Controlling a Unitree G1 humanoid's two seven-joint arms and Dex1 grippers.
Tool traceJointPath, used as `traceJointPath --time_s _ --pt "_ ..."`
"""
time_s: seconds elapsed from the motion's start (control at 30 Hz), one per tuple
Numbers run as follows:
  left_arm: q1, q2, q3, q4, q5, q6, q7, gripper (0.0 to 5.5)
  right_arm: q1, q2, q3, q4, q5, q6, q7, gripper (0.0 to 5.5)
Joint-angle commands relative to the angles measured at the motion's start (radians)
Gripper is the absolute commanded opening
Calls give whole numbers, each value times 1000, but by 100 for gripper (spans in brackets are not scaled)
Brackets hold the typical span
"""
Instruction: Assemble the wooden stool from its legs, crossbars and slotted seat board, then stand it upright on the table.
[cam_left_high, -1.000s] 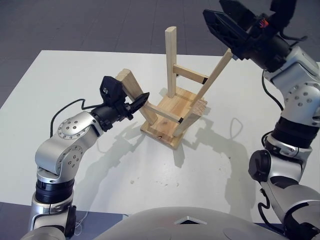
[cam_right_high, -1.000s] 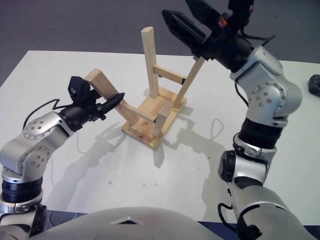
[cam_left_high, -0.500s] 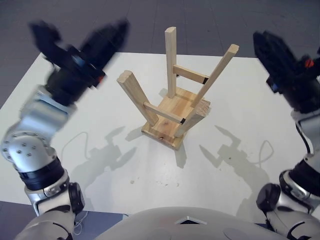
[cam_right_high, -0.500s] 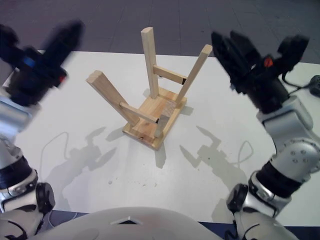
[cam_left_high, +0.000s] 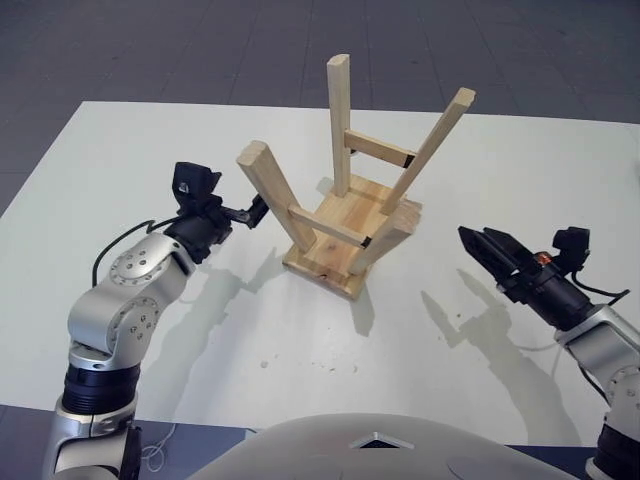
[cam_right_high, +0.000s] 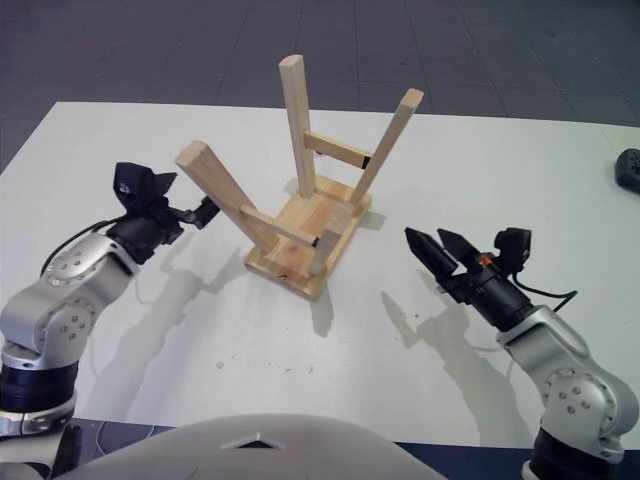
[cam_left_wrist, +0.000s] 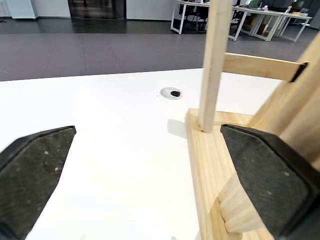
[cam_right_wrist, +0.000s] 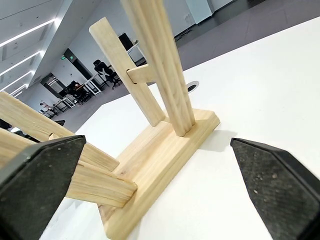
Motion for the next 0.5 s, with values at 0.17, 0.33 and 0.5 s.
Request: traceJointPath --time_s 0.17,0.33,0.5 --pt "23 -76 -24 -57 20 53 8 539 -19 54 127 -23 -228 -161 -119 540" --pt "36 -108 -23 -49 61 56 25 539 -20 63 264 -68 -419 -176 -232 540" --pt "39 -154 -40 -61 75 72 36 539 -139 94 310 -114 -487 -8 -440 540"
